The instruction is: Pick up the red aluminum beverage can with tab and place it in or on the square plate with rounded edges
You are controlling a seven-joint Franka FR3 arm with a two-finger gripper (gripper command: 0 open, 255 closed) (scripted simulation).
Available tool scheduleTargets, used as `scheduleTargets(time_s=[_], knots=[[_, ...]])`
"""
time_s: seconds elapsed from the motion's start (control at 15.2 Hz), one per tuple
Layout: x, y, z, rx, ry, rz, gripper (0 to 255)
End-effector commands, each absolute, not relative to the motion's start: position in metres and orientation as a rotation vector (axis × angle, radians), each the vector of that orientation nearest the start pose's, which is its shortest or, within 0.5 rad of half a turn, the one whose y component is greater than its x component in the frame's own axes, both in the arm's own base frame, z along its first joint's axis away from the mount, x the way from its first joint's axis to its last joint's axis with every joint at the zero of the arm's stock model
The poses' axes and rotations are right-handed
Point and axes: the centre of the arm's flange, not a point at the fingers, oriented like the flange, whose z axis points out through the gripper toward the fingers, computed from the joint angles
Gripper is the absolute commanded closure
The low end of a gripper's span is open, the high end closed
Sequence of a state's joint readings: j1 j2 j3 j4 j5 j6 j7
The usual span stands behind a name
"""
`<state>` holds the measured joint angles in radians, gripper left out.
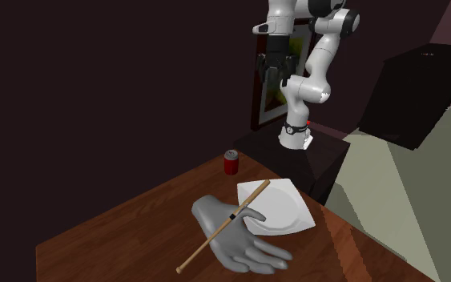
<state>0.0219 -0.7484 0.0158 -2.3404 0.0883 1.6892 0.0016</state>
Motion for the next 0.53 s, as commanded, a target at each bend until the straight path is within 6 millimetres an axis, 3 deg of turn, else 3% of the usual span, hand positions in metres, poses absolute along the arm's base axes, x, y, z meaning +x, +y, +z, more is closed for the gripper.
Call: scheduleTargets(time_s=[0.0, 0.46], knots=[[0.329, 0.022, 0.597, -3.059, -0.04, -0.147, 0], [0.346, -0.006, 0.512, -3.079, -0.079, -0.112, 0]])
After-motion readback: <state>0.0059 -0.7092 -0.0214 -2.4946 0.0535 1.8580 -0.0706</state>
